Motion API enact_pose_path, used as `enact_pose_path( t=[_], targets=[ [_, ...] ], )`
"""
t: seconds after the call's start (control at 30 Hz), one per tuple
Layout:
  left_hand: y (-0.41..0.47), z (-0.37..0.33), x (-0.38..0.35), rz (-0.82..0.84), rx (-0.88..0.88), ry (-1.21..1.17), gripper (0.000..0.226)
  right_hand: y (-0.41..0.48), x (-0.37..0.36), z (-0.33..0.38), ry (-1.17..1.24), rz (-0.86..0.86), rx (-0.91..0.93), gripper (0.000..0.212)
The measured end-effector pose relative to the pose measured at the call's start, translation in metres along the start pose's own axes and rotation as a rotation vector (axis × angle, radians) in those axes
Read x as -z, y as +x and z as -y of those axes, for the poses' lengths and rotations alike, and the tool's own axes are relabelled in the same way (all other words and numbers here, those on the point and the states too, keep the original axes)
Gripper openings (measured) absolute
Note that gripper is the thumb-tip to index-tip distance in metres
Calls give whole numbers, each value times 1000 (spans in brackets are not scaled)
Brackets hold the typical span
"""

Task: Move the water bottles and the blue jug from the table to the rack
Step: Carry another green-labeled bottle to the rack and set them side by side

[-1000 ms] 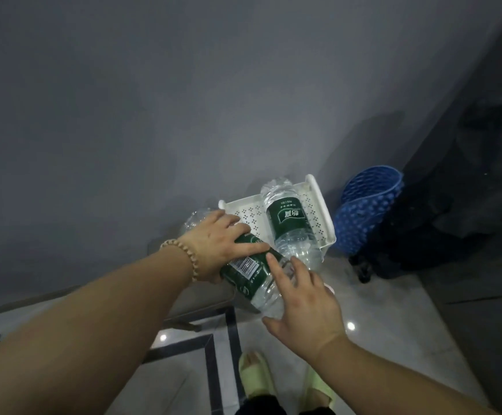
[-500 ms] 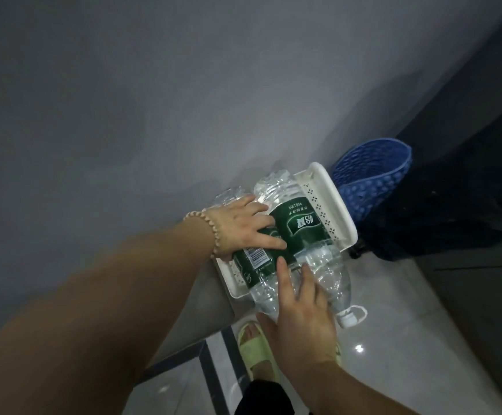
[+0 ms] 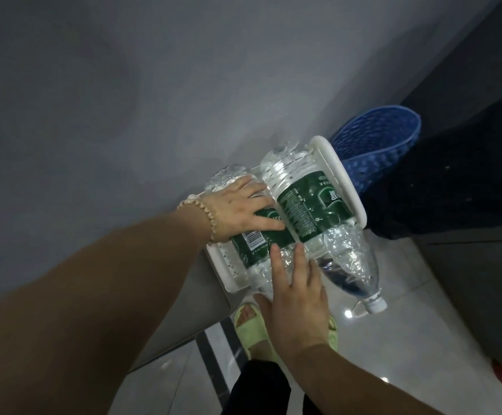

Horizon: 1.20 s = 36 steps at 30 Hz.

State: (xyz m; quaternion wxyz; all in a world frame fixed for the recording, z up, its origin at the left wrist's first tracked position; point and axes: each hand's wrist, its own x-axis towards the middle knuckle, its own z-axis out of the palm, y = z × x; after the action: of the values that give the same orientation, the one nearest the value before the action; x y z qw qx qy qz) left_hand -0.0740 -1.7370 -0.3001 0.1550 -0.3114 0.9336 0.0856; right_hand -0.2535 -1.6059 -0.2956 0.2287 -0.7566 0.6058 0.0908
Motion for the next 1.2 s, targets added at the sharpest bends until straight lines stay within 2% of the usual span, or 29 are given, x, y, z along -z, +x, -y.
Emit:
enact_pose_path(
  t=[0.13,0.2,0.33,0.53,0.7,1.0,1.2],
  targets=[
    [2,-6,-2,-5,73,2,99,3,1,-10,20,-5,82,98],
    [1,-12,-3,42,150,9,104,4,1,-16,-19,6,146,106],
    [-3,-31,-4,83,344,-52,118,2,1,-18,-82,-19,183,103],
    [-18,-83,-13,33,501,-93,100,3,5,-20,-111,26,182,102],
    [-23,-109,4,55,587,-117,100,-4,25,-25,-132,7,207,99],
    [-23,-174,78,-102,822,-76,89,-46,85,-61,-185,-178,365,94],
    [-20,-274,138,-258,1098,-9,89,-109,133,-108,-198,-330,562,92]
  ],
)
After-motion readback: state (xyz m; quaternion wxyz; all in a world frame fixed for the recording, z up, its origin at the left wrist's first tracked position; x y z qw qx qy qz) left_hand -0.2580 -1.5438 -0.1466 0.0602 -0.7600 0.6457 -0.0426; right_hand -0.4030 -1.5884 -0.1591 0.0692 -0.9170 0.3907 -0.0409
